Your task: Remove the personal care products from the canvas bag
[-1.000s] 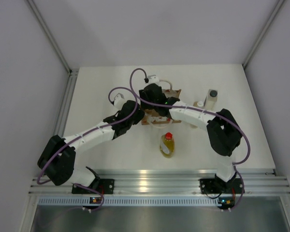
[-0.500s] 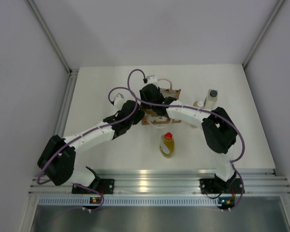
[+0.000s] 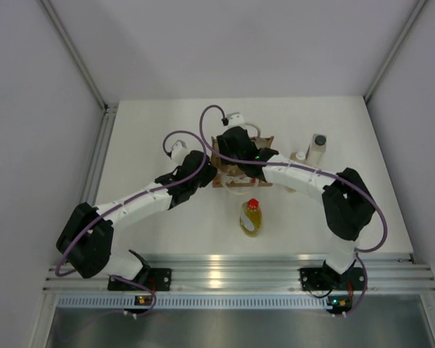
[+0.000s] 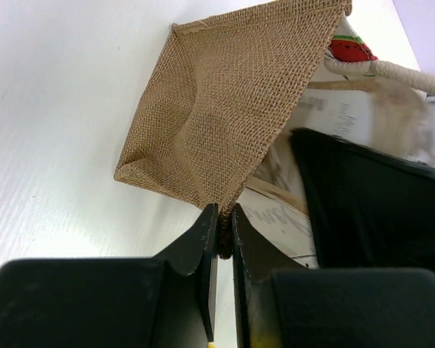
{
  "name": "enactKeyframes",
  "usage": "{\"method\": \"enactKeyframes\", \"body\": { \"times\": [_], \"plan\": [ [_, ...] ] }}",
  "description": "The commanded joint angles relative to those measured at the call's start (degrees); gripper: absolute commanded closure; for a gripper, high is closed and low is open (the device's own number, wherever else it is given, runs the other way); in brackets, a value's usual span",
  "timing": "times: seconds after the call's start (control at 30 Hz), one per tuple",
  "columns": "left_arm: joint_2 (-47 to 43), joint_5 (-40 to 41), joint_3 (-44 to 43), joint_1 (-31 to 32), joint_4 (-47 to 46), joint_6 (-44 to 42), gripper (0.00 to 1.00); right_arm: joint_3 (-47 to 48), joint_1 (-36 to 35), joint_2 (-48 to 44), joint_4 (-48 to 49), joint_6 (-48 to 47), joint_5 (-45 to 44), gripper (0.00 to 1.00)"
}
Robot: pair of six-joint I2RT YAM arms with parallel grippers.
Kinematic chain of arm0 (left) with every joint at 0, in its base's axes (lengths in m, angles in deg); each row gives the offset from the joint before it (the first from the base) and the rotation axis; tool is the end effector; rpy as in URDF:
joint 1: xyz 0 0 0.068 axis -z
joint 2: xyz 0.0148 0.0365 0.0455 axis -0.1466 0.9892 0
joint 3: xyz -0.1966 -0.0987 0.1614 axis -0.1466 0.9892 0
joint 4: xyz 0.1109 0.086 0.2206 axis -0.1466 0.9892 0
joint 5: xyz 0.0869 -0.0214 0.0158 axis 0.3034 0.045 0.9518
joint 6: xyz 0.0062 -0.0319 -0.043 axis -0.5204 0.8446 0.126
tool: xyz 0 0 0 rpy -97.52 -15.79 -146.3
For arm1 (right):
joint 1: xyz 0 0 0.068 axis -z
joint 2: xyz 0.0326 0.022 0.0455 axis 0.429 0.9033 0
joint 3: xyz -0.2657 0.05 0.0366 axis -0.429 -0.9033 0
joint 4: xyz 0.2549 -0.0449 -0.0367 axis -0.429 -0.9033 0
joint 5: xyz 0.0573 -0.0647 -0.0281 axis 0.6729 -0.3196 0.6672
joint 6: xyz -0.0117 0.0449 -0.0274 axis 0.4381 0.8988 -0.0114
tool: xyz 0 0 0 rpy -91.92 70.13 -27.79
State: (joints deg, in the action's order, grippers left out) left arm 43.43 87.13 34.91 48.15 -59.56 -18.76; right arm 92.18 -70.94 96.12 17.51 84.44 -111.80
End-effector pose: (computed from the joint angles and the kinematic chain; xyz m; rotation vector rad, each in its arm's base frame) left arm 0.2436 -0.1855 0.2352 -0.8025 2.0956 -0.6820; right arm 0.3030 0.2891 0.2552 -0.3162 2.1055 0.2086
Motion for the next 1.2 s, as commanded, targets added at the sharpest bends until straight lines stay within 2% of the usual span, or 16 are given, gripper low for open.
{"method": "enactKeyframes", "body": {
  "times": [0.0, 0.3, 0.53, 0.67, 0.7, 0.8, 0.83, 0.93, 1.17],
  "plan": [
    [0.09, -0.29, 0.98, -0.35, 4.22, -0.65, 1.00, 2.05, 0.36, -10.75, 7.99, -2.71, -0.44, 1.00],
    [0.35, -0.47, 0.45, -0.35, 4.22, -0.30, 1.00, 1.43, 0.45, -19.88, 5.09, -3.50, 1.93, 1.00],
    [0.35, -0.82, 0.01, -0.35, 4.39, 0.23, 0.99, 3.54, 0.54, -30.42, -3.51, -5.35, 1.76, 1.00],
    [0.00, -1.17, -0.78, -0.35, 4.48, -0.03, 0.79, 3.63, 0.89, -36.67, -10.02, -6.41, -0.52, 1.00],
    [-0.09, -1.26, -0.96, -0.35, 4.48, -0.03, 0.65, 3.37, 0.89, -38.07, -12.47, -6.84, -2.01, 1.00],
    [-1.66, -1.26, -1.13, -0.35, 4.30, -0.21, 0.35, 1.09, 1.94, -44.48, -16.26, -7.20, -4.65, 1.00],
    [-2.54, -1.26, -1.13, -0.26, 4.39, -0.47, 0.19, 0.13, 2.21, -46.07, -16.88, -7.11, -4.83, 1.00],
    [-4.38, -1.52, -2.27, -0.26, 4.48, -2.49, 0.02, -2.69, 3.35, -51.00, -20.47, -6.32, -5.97, 1.00],
    [-10.28, -1.17, -4.64, -0.26, 7.11, -8.19, 0.02, -8.05, 4.31, -59.61, -27.16, -3.51, -12.11, 1.00]
  ]
}}
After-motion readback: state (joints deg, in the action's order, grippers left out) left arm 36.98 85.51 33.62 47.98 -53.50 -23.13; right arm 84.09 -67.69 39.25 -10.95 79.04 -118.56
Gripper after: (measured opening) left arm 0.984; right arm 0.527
